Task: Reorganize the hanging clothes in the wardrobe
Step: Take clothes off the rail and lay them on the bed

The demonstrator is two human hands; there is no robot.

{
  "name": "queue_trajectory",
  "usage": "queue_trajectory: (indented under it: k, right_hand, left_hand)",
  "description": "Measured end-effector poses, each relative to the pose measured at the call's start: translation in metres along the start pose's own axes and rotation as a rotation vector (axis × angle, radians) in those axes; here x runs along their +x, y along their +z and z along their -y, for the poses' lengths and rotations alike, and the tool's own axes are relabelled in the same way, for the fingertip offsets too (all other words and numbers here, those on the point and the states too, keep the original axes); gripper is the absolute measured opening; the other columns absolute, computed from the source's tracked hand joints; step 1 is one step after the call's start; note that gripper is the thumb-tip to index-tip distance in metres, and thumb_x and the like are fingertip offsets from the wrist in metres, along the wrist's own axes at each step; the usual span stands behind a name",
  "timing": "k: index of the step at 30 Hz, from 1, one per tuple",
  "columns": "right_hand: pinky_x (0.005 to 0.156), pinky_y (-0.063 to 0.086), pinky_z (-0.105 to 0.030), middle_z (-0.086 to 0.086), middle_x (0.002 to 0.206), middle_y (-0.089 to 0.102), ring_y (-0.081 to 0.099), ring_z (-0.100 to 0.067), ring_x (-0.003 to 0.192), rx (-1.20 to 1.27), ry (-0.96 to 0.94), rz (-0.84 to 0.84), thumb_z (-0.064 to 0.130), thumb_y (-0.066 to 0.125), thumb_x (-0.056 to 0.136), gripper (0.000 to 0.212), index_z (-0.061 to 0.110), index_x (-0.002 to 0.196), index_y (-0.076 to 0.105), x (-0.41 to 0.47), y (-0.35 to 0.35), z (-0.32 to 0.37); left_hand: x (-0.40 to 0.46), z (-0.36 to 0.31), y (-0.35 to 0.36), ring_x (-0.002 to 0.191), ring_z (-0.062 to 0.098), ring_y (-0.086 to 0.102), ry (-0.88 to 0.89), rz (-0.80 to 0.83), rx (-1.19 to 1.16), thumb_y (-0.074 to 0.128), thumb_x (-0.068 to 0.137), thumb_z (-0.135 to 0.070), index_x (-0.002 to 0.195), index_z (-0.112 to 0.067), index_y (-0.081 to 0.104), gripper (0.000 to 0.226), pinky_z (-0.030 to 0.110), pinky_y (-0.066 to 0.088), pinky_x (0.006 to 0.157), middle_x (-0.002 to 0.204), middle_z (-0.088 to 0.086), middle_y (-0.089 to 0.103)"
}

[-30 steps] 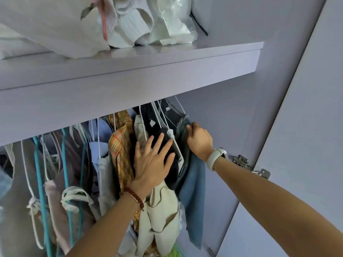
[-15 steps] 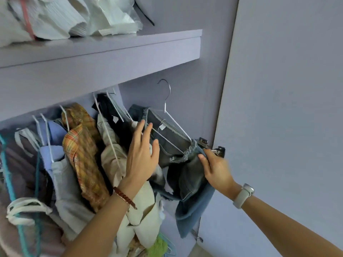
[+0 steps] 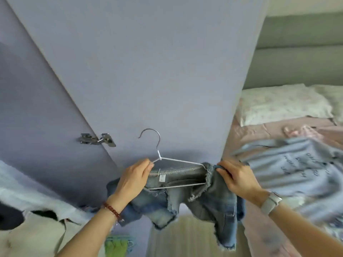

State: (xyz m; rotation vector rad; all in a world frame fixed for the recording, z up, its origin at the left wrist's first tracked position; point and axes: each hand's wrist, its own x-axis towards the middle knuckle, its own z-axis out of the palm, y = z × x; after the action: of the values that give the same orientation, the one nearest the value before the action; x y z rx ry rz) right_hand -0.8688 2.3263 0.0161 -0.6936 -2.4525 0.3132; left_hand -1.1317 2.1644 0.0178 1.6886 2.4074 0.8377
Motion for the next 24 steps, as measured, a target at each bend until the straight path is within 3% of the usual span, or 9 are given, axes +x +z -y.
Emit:
queue_trajectory:
  k: [1, 4, 7, 11, 14, 18, 22, 24]
  right_hand:
    - [0.054, 0.044, -0.030, -0.005, 0.070, 0.064, 0.064, -0.025, 0.064, 0.000, 0.074, -0.006, 0.031, 0.041, 0.087, 0.034, 0.007, 0.079, 0.064, -0.012, -0.007, -0.011]
    - [0.057, 0.053, -0.036, -0.006, 0.081, 0.066, 0.065, -0.027, 0.073, -0.032, 0.284, -0.009, 0.026, 0.049, 0.082, 0.026, 0.008, 0.092, 0.066, -0.058, -0.039, -0.051]
    - [0.055, 0.052, -0.029, -0.003, 0.080, 0.066, 0.065, -0.022, 0.068, -0.128, 0.330, -0.021, 0.032, 0.042, 0.083, 0.035, 0.009, 0.096, 0.065, -0.103, -0.076, -0.088]
    - [0.045, 0.053, -0.031, -0.002, 0.077, 0.069, 0.066, -0.020, 0.060, -0.215, 0.431, -0.128, 0.027, 0.043, 0.087, 0.031, 0.007, 0.092, 0.065, -0.145, -0.124, -0.135]
    - [0.039, 0.050, -0.027, -0.001, 0.065, 0.069, 0.063, -0.019, 0.047, -0.272, 0.487, -0.161, 0.027, 0.048, 0.086, 0.027, 0.010, 0.089, 0.067, -0.162, -0.156, -0.166]
    - [0.042, 0.049, -0.031, -0.006, 0.059, 0.068, 0.060, -0.024, 0.044, -0.211, 0.537, -0.120, 0.021, 0.052, 0.087, 0.021, 0.009, 0.094, 0.068, -0.165, -0.180, -0.194]
    - [0.050, 0.048, -0.033, -0.007, 0.070, 0.070, 0.062, -0.028, 0.056, -0.112, 0.605, -0.238, 0.018, 0.053, 0.091, 0.017, 0.010, 0.097, 0.066, -0.138, -0.177, -0.211]
    - [0.051, 0.045, -0.031, -0.007, 0.071, 0.070, 0.062, -0.028, 0.058, -0.085, 0.642, -0.313, 0.019, 0.053, 0.091, 0.016, 0.010, 0.096, 0.066, -0.120, -0.178, -0.221]
  left_hand:
    - [0.002, -0.016, 0.010, 0.055, 0.008, 0.050, 0.000, 0.000, -0.067, 0.052, 0.093, -0.019, 0.078, -0.009, 0.059, 0.020, 0.028, 0.041, 0.056, 0.061, -0.008, 0.052]
    - [0.017, -0.088, 0.051, 0.061, 0.004, 0.055, 0.020, 0.057, -0.307, 0.065, 0.085, -0.017, 0.079, -0.014, 0.068, 0.007, 0.017, 0.040, 0.056, 0.059, -0.015, 0.057]
    - [0.030, -0.165, 0.092, 0.066, 0.004, 0.059, 0.123, 0.154, -0.435, 0.068, 0.082, -0.018, 0.079, -0.016, 0.071, 0.004, 0.015, 0.044, 0.059, 0.062, -0.019, 0.062]
    - [0.056, -0.247, 0.140, 0.065, -0.001, 0.059, 0.255, 0.164, -0.469, 0.067, 0.083, -0.018, 0.083, -0.014, 0.071, 0.006, 0.010, 0.045, 0.062, 0.071, -0.018, 0.062]
    - [0.081, -0.295, 0.173, 0.072, 0.005, 0.059, 0.286, 0.168, -0.505, 0.065, 0.084, -0.014, 0.083, -0.010, 0.070, 0.006, 0.013, 0.046, 0.068, 0.076, -0.011, 0.061]
    - [0.113, -0.336, 0.201, 0.067, 0.001, 0.055, 0.292, 0.100, -0.488, 0.067, 0.082, -0.009, 0.083, -0.006, 0.071, 0.005, 0.003, 0.039, 0.065, 0.074, -0.011, 0.055]
    - [0.154, -0.352, 0.204, 0.070, 0.013, 0.055, 0.330, -0.051, -0.419, 0.068, 0.081, -0.007, 0.086, -0.003, 0.072, 0.007, 0.011, 0.038, 0.068, 0.083, 0.003, 0.060]
    - [0.176, -0.363, 0.204, 0.073, 0.018, 0.057, 0.346, -0.119, -0.401, 0.069, 0.080, -0.009, 0.087, -0.003, 0.072, 0.009, 0.022, 0.042, 0.074, 0.085, 0.006, 0.061]
